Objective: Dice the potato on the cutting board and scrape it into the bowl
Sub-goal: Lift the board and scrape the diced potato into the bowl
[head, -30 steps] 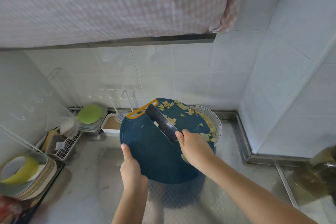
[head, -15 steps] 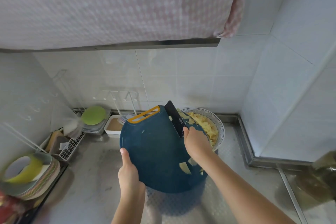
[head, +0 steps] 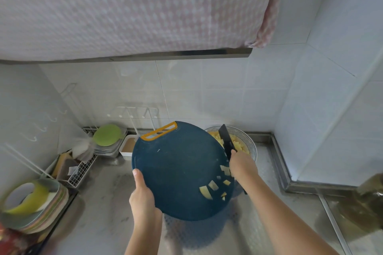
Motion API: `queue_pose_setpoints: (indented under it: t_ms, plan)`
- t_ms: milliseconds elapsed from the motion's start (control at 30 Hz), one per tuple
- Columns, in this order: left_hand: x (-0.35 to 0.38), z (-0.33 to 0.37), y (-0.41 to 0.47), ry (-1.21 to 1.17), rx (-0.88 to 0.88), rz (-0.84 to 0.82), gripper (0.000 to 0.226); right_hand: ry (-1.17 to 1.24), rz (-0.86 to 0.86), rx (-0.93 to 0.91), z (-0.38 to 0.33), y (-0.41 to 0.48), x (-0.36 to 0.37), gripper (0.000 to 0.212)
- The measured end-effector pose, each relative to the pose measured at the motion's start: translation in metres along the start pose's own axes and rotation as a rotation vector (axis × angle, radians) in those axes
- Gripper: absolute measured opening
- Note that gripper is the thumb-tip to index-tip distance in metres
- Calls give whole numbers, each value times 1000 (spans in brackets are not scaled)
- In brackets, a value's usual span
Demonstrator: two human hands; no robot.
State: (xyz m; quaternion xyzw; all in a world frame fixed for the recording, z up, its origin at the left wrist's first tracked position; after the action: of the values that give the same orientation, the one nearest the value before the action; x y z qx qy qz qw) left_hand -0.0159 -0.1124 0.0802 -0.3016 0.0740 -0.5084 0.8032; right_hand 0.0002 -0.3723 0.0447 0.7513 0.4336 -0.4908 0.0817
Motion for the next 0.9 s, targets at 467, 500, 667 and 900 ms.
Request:
queue_pose_setpoints:
  t_ms: [467,500,667,900]
  plan:
    - [22,0,0,-126,-36,-31,76,119,-89,-296,-46,-41,-41,44]
    - [27,-3,-4,-129,-48,-47,77,120,-143,-319,-53,-52,-39,44]
    - [49,-13,-7,-99,-21,-115,65,90,-235,-470,-75,-98,-25,43]
    - [57,-14,-13,-37,4,-135,59,153,-251,-426,-66,-109,-8,42]
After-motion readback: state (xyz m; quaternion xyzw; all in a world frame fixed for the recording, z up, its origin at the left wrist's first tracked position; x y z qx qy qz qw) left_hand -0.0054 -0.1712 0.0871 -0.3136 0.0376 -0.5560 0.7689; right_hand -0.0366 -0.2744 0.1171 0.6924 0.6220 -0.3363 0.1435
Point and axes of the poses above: each hand's wrist, its own y-axis towards the middle knuckle, its own x-axis out of the palm, z = x × y, the point moved 3 cm from there along y, towards the middle knuckle, and after that the axes turned 2 degrees about -y, right-handed, at the moved point
